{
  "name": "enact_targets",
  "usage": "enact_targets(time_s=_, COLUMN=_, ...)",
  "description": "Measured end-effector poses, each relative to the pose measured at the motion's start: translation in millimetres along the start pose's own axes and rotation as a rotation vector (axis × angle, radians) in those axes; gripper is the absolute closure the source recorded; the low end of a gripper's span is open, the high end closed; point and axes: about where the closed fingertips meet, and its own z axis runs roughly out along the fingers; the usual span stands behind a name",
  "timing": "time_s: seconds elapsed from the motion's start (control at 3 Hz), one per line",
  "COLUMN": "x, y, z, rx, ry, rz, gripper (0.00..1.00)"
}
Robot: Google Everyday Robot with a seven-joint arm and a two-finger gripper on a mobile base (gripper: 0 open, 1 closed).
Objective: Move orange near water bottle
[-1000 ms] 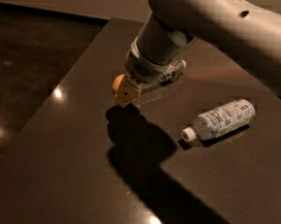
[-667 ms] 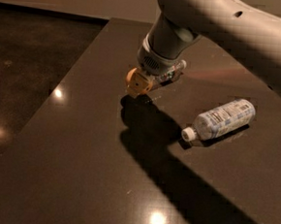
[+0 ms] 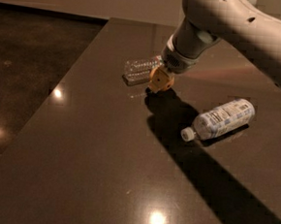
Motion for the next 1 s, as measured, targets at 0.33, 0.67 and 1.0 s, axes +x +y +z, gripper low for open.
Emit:
enact_targets(time_s=0.33, x=13, y=-12, z=5, rx=0.013, ry=0.018, rz=0.035, gripper=1.00)
enact_targets(time_s=0.67, x=17, y=-14, z=11, rx=0.015, ry=0.027, rz=0.059, gripper=0.82)
enact_targets(time_s=1.0, x=25, y=-17, z=15, rx=0.017, ry=0.040, rz=0.071, gripper=0.58)
